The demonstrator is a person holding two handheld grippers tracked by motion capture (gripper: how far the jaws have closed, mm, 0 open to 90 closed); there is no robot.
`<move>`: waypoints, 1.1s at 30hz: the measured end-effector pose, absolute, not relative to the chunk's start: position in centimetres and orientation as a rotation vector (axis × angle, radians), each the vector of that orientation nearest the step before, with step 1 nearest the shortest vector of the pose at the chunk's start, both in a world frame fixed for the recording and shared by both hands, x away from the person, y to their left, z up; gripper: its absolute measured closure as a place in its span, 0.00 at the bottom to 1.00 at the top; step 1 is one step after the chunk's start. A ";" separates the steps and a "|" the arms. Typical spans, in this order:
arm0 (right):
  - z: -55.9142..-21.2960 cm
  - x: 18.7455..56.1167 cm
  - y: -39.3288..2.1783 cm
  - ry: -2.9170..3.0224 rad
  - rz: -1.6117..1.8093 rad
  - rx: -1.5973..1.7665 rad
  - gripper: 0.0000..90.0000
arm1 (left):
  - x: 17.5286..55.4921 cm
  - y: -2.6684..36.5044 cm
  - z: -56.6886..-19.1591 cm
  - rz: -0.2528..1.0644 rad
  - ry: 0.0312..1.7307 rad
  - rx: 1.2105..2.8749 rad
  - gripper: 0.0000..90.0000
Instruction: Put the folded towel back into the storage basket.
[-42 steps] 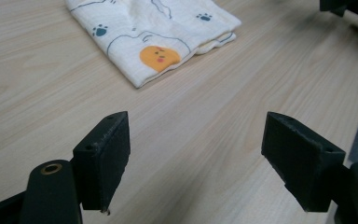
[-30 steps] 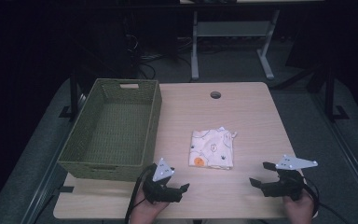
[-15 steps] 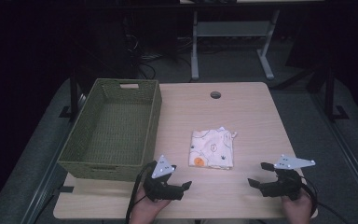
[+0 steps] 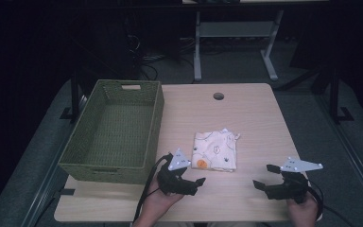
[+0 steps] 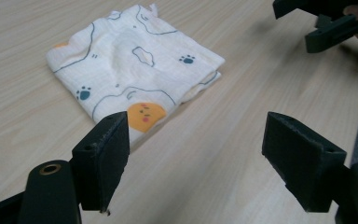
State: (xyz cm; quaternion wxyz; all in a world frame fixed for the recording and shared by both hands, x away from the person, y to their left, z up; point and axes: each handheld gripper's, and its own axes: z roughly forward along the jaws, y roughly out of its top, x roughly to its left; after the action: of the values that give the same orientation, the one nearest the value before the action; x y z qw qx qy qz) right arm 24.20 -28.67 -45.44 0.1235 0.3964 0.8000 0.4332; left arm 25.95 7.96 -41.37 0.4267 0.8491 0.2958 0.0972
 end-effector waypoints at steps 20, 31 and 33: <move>-45.5 24.3 -29.0 2.336 1.289 1.151 0.16 | 29.7 4.1 -41.0 0.234 0.729 2.242 0.28; -45.3 24.3 -29.3 2.315 1.318 1.159 0.16 | 32.0 1.6 -40.8 0.247 0.734 2.305 0.32; -45.4 24.2 -29.3 2.317 1.315 1.156 0.16 | 32.9 0.9 -41.0 0.249 0.747 2.324 0.33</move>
State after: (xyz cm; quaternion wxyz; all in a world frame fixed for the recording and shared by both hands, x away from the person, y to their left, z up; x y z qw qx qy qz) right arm 24.23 -29.30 -45.35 0.1185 0.3954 0.7921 0.4496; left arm 32.91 0.92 -40.98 0.3370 0.8917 0.2865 0.0956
